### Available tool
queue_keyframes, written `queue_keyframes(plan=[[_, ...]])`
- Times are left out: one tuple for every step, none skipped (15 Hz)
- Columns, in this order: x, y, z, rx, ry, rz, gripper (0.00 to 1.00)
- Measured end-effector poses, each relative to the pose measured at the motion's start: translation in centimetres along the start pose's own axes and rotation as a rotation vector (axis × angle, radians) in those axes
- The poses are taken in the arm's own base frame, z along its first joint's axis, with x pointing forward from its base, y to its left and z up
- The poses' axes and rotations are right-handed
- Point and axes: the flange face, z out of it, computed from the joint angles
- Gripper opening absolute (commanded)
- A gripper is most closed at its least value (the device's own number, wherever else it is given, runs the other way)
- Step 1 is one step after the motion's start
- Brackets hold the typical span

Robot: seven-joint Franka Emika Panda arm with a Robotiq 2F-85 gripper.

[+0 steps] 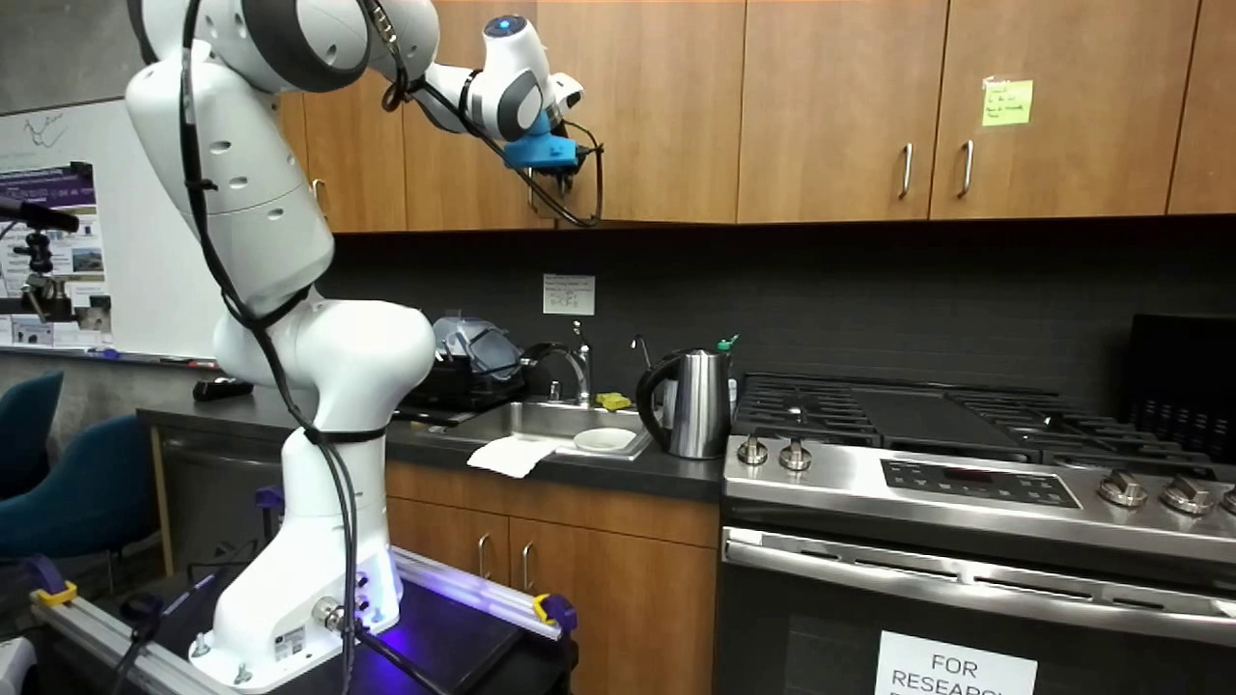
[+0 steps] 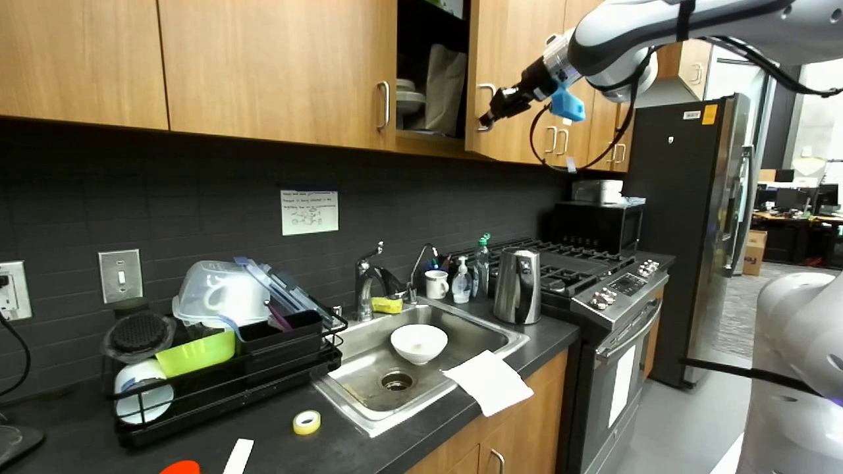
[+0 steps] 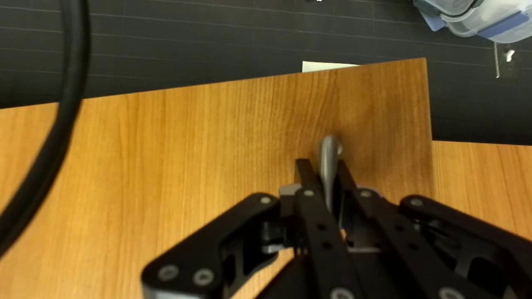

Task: Close the open cabinet door

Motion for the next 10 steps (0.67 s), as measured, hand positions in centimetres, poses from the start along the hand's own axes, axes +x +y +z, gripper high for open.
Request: queue_keyframes(plan=[[0.3,-0.2,0.5,0.001,-0.005,-0.003,0.03],[0.7,-0.4,0.9,0.003,-0.009,-0.005,0.03],[1.0,-0.6,1.3,0.005,-0.012,-0.006,0.03],[1.3,-0.8,1.7,0.006,-0.014,-0.008,0.03],[1.5,-0.9,2.1,0.008,-0.017,-0.01,0.03],[1.8,-1.1,2.4,0.01,-0.02,-0.011,0.03],[2.1,-1.2,2.7,0.012,-0.024,-0.013,0.03],[2.3,-1.3,3.0,0.013,-0.027,-0.015,0.03],[2.5,-1.4,3.3,0.013,-0.03,-0.017,0.03],[2.7,-1.5,3.5,0.013,-0.033,-0.018,0.03]])
